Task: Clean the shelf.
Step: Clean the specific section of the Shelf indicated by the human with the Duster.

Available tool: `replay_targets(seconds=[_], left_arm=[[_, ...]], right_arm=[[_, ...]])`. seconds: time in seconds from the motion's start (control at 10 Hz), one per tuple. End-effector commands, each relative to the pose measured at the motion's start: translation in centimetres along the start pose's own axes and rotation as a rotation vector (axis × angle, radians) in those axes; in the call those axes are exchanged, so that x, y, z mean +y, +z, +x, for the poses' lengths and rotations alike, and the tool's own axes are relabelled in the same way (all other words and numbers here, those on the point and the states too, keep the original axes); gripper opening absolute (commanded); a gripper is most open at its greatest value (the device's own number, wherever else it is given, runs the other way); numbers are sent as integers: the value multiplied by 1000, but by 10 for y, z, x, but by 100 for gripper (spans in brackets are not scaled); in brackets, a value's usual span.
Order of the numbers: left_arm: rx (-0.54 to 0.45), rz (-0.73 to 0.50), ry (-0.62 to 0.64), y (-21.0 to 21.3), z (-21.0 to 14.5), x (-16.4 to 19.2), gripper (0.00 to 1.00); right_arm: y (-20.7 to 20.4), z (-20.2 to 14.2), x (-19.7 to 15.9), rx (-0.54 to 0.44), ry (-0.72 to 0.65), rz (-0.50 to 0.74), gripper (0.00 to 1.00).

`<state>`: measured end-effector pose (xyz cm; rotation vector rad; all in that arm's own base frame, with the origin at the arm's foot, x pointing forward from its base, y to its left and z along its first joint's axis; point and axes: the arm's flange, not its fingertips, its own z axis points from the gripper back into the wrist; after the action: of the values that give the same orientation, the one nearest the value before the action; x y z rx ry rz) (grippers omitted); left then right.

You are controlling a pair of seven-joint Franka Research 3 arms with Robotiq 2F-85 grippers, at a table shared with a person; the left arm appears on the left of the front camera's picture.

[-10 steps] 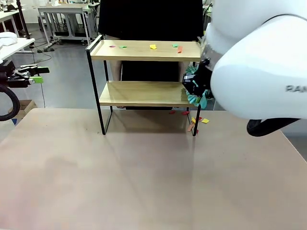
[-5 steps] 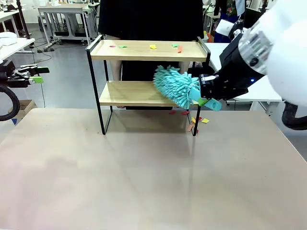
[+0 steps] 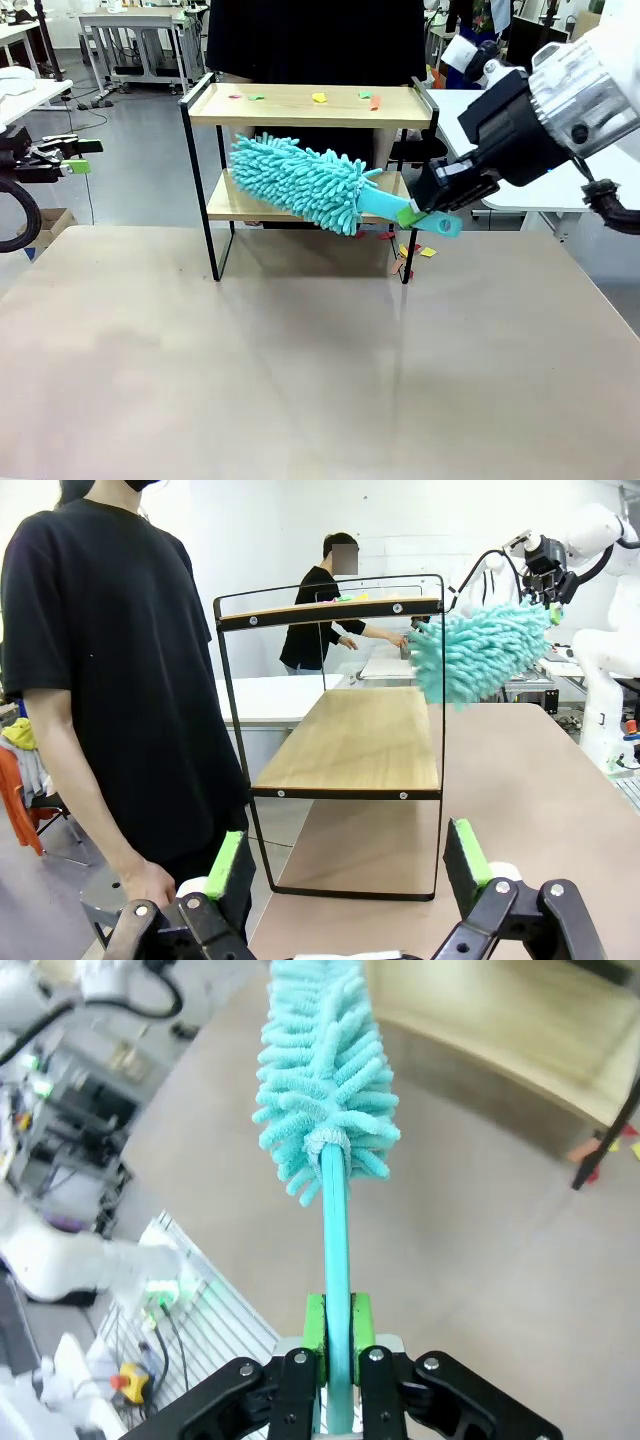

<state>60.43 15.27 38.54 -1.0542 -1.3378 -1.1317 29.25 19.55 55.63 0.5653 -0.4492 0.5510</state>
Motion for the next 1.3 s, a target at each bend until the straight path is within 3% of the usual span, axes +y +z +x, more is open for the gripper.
replay_targets(seconds=[0.0,0.4,1.0,1.2], left_arm=[[3,-1,-17,0,2,0,100],[3,-1,-17,0,2,0,100],[3,-1,-17,0,2,0,100],[3,-1,-17,0,2,0,100]], right_arm=[[8,-10,-21,89,99,80,13],[36,-46,-42,296,290,64,13],[83,-105,-106,423,225,46,13],[83,-111,-118,404,212,49,13]])
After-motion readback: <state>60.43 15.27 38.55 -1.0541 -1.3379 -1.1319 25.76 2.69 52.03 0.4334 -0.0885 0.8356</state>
